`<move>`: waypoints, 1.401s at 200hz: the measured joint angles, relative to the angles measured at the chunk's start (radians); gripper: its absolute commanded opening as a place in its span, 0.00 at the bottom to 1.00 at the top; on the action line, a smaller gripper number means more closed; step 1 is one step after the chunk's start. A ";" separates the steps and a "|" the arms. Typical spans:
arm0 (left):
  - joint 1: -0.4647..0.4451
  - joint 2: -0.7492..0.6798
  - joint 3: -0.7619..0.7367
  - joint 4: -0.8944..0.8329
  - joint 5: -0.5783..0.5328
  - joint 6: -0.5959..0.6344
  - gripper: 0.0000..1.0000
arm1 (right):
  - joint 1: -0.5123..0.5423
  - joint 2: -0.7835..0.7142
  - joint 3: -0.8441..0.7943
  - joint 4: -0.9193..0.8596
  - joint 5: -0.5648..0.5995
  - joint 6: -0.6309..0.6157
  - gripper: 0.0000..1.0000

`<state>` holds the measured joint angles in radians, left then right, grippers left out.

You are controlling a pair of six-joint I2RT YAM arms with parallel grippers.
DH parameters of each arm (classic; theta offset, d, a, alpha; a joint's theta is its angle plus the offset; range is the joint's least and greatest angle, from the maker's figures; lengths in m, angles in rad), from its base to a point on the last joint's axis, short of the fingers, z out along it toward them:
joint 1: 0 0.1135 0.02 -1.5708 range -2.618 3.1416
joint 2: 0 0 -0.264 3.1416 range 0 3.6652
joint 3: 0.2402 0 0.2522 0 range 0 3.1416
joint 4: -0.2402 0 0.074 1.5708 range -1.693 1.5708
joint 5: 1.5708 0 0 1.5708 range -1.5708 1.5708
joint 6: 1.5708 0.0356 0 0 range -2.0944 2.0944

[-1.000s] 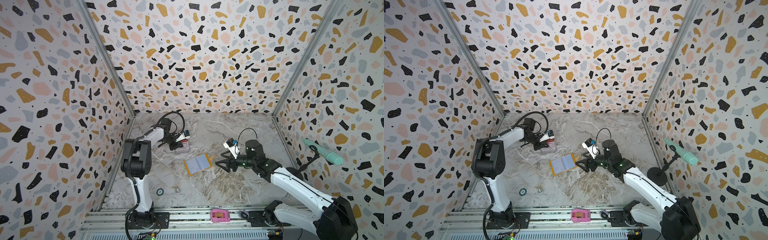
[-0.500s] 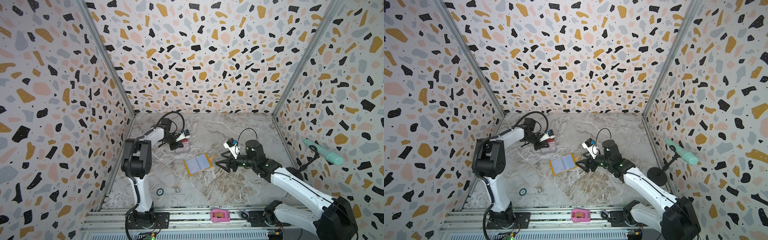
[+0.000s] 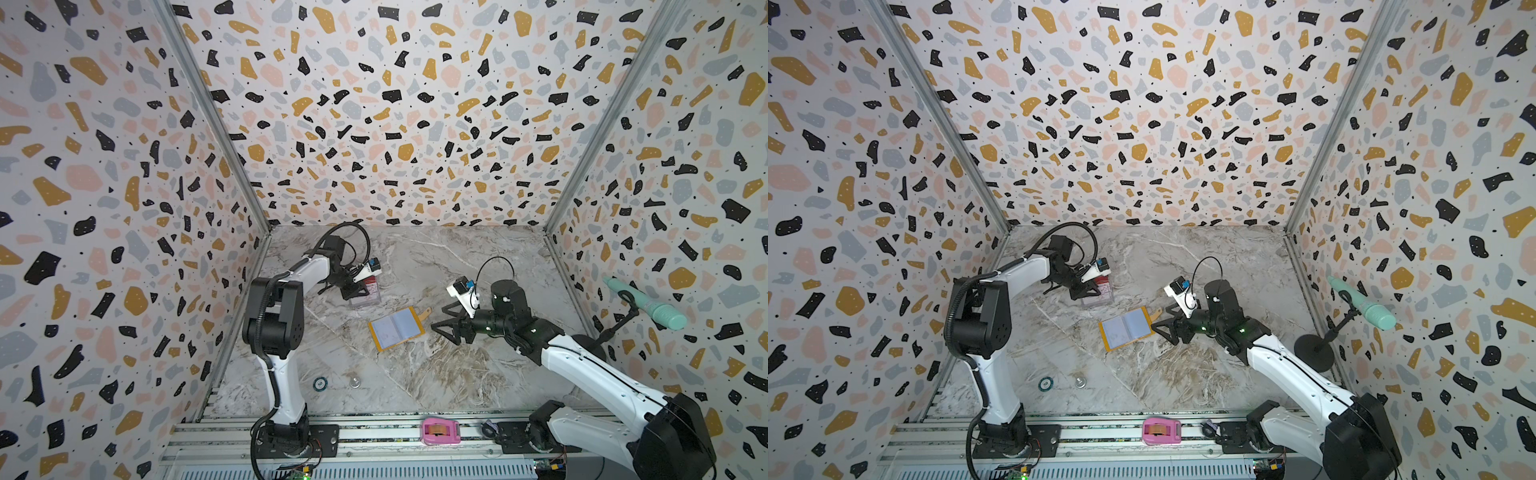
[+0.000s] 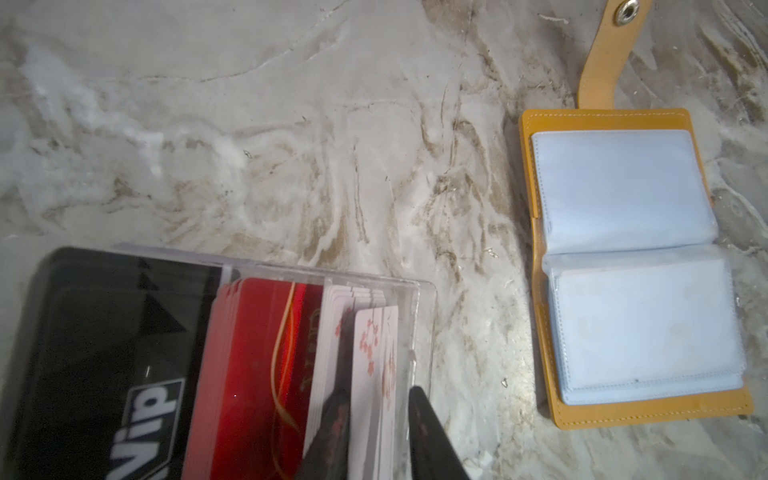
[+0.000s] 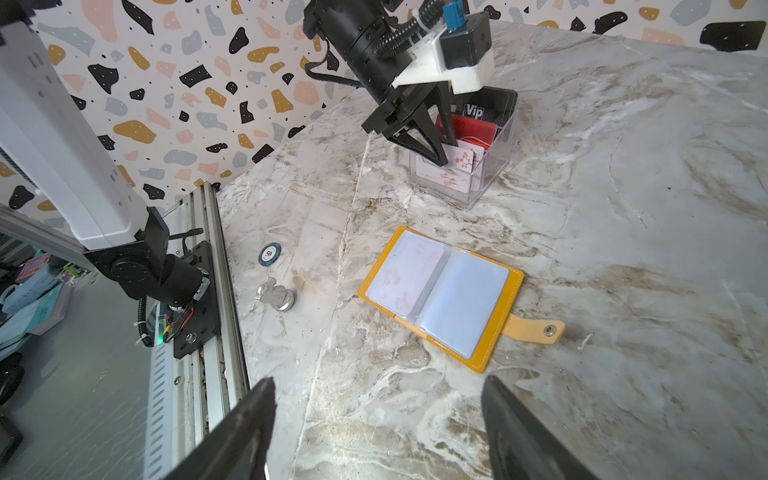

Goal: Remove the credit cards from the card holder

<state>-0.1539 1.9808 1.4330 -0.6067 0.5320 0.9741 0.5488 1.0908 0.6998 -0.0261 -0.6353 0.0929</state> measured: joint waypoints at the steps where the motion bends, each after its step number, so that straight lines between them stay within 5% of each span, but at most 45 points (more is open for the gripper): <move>1: 0.000 -0.001 0.000 0.000 0.000 0.000 0.27 | 0.000 0.000 0.000 0.000 0.000 0.000 0.78; 73: -0.001 -0.109 -0.021 0.054 -0.030 -0.037 0.38 | -0.002 0.000 0.000 0.004 0.006 0.001 0.79; 141: -0.010 -0.242 -0.108 0.138 -0.087 -0.200 0.48 | -0.005 -0.006 -0.013 0.011 0.060 0.012 0.79; 210: -0.035 -0.546 -0.422 0.383 -0.140 -0.575 0.48 | -0.005 0.003 -0.013 0.026 0.101 0.031 0.79; 280: -0.182 -0.657 -0.511 0.455 -0.289 -0.988 0.42 | -0.005 0.081 -0.013 0.054 0.133 0.065 0.79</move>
<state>-0.3359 1.3239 0.9218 -0.1516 0.2428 -0.0143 0.5434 1.1721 0.6872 0.0277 -0.5022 0.1577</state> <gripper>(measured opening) 0.434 0.791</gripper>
